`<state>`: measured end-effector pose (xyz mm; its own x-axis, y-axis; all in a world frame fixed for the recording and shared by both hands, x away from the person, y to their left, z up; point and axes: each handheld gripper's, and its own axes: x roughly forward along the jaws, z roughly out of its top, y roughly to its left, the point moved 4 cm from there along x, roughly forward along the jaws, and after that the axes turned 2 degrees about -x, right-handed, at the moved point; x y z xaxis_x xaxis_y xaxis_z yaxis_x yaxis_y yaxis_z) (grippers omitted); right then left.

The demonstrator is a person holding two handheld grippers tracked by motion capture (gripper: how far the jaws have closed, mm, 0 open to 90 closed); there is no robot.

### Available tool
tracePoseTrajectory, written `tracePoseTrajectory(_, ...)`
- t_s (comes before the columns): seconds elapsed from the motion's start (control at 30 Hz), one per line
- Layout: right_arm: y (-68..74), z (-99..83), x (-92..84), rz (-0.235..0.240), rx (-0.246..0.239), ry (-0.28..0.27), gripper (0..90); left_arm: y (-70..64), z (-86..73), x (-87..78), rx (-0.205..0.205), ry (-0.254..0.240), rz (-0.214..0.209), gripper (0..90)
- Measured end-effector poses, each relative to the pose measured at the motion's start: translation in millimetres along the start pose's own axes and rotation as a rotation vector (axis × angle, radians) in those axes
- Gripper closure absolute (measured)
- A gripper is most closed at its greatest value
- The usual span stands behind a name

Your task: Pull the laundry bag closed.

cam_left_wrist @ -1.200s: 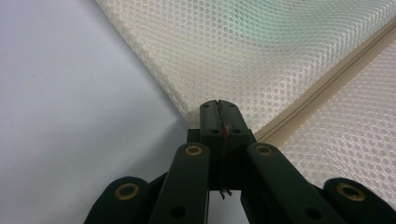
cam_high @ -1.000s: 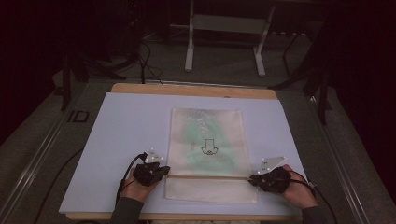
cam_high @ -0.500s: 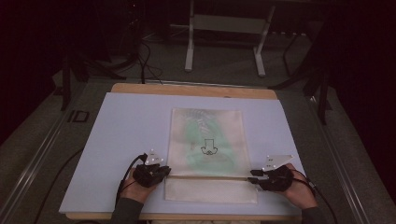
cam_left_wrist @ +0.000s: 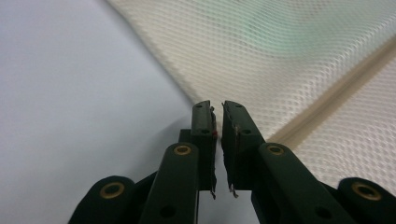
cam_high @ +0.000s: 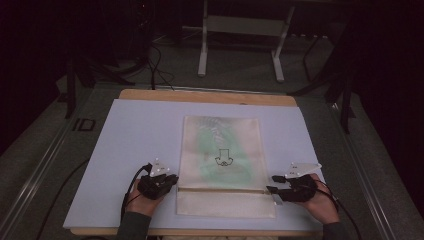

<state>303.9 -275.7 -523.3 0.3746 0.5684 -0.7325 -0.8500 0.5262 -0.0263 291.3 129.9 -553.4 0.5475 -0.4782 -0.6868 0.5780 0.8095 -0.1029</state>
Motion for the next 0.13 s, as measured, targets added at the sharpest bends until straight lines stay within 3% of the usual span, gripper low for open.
tracePoseTrajectory(0.13,-5.3,-2.7,2.7,-0.046,0.027,-0.002,51.6,5.3,-1.0,-1.3,-0.01,-0.001,0.028,80.5)
